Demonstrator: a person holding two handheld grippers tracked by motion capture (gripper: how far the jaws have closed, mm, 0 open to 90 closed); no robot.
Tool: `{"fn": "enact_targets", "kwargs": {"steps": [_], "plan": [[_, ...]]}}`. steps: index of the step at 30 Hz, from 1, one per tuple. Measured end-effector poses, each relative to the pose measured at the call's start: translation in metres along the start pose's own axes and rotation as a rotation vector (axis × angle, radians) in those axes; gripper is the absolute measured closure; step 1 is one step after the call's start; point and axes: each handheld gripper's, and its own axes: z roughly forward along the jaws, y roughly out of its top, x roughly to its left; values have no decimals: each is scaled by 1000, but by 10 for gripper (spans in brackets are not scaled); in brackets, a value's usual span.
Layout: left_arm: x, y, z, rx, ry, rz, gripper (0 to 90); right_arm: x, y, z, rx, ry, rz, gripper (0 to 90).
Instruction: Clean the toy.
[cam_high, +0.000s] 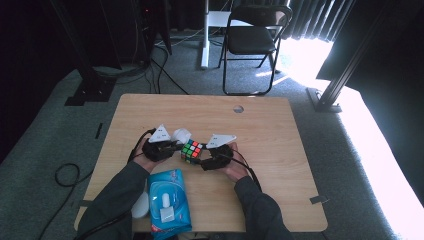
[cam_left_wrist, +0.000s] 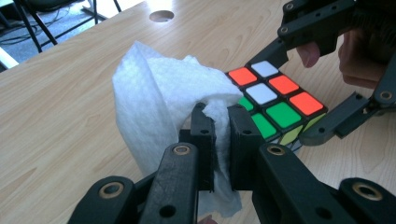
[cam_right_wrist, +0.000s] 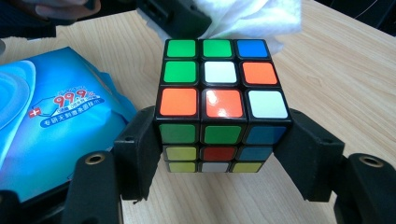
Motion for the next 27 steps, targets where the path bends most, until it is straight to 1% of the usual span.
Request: {"fn": "enact_targets", "kwargs": {"steps": [6, 10, 15, 25, 27], "plan": [[0, 1, 0, -10, 3, -7, 830, 3, 1, 0, 1, 7, -8, 345], [1, 0, 2, -7, 3, -12, 830, 6, 2, 0, -2, 8, -23, 344], [2, -2, 3, -1, 7, -14, 831, 6, 3, -1, -4, 11, -24, 344], [1, -3, 3, -1, 1, -16, 831, 7, 3, -3, -9, 11, -32, 345], [1, -3, 3, 0, 0, -16, 831, 7, 3, -4, -11, 13, -27, 345]]}}
